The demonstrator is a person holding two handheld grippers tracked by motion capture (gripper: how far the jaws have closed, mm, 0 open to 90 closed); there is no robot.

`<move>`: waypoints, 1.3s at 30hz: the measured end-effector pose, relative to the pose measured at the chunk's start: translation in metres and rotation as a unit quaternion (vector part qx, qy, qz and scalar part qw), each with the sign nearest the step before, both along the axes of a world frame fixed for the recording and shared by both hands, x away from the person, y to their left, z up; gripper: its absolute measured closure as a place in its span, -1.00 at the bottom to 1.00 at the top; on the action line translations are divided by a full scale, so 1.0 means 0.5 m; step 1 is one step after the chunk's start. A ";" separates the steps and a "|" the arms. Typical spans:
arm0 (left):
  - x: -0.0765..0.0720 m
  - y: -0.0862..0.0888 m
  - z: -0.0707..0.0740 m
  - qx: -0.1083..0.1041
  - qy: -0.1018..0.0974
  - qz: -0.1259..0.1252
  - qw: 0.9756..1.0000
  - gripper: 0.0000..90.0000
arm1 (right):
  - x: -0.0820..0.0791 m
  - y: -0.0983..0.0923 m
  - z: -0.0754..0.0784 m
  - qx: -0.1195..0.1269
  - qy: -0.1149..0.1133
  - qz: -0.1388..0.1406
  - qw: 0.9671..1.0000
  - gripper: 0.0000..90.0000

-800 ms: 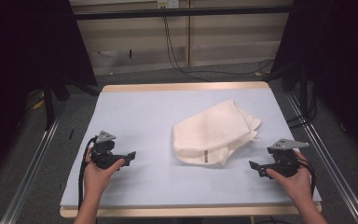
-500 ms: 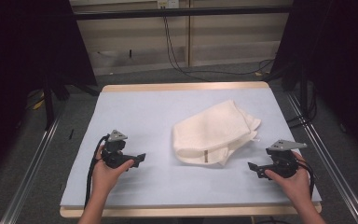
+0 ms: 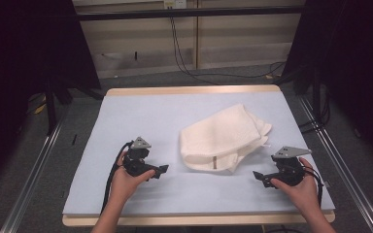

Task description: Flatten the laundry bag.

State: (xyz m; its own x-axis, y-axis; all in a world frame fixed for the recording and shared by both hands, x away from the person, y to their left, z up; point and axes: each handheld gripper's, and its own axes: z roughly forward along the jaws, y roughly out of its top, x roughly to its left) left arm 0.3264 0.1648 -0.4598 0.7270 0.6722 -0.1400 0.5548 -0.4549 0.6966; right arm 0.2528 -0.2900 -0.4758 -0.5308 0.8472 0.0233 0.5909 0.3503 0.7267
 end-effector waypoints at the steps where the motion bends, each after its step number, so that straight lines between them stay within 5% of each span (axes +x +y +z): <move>1: 0.000 -0.004 0.000 -0.001 0.003 -0.002 1.000 -0.93 | -0.001 0.001 0.001 0.000 0.000 -0.002 1.000 -0.88; 13: 0.006 -0.051 0.000 -0.038 0.011 -0.040 0.998 -0.98 | -0.004 0.011 0.003 0.008 -0.007 0.007 1.000 -0.87; 22: 0.007 -0.080 0.005 -0.032 0.006 -0.048 0.998 -0.91 | -0.005 0.019 0.003 0.011 -0.007 0.015 1.000 -0.87; 26: 0.008 -0.090 0.008 -0.024 -0.003 -0.050 0.998 -0.66 | -0.005 0.023 0.002 0.012 -0.008 0.018 1.000 -0.85; 29: 0.007 -0.095 0.010 -0.009 -0.018 -0.063 0.998 -0.24 | -0.006 0.025 0.002 0.009 -0.011 0.021 1.000 -0.83; 39: 0.009 -0.110 0.015 -0.011 -0.007 -0.070 0.997 0.05 | -0.008 0.036 0.002 0.013 -0.011 0.036 0.999 -0.77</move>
